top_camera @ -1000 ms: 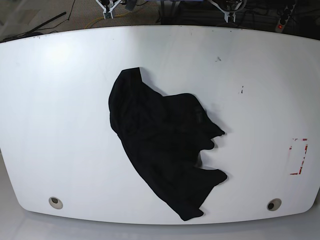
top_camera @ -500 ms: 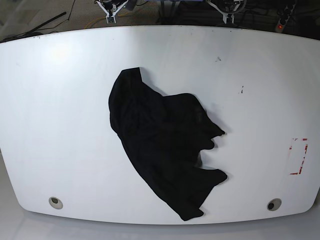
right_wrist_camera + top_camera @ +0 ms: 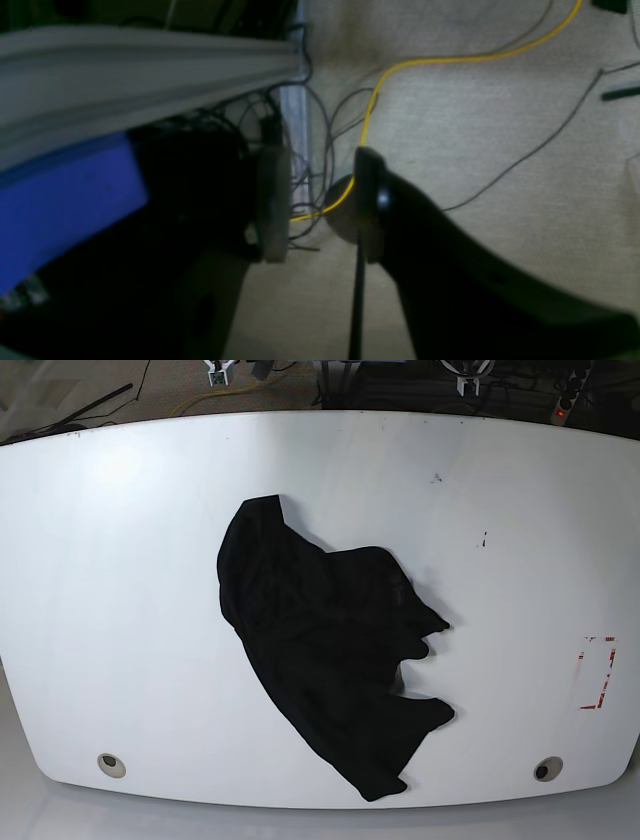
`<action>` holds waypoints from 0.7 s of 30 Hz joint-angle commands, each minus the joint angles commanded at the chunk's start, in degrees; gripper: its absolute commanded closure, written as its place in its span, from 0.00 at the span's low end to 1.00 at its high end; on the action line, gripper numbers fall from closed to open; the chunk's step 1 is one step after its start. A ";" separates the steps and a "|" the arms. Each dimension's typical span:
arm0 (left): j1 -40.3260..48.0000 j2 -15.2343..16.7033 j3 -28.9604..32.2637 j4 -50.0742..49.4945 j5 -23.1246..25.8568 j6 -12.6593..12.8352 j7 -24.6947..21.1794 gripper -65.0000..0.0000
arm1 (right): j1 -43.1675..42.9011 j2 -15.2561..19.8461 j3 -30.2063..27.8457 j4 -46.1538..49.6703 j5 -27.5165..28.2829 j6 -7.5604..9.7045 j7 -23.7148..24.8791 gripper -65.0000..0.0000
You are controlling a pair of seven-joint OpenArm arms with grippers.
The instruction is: Fold the T-shirt properly
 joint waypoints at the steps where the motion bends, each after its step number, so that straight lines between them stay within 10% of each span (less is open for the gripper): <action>1: 1.76 0.00 -0.09 3.25 0.00 0.00 0.09 0.68 | -1.85 -0.35 0.00 2.81 0.00 0.00 0.00 0.70; 10: 17.14 1.14 0.09 29.19 0.00 0.00 0.18 0.68 | -17.93 -5.36 -0.18 28.84 0.35 0.09 -0.18 0.70; 21: 36.13 0.70 -0.18 56.79 -2.20 0.00 0.09 0.68 | -36.66 -6.42 -3.87 54.68 16.35 0.09 -0.18 0.70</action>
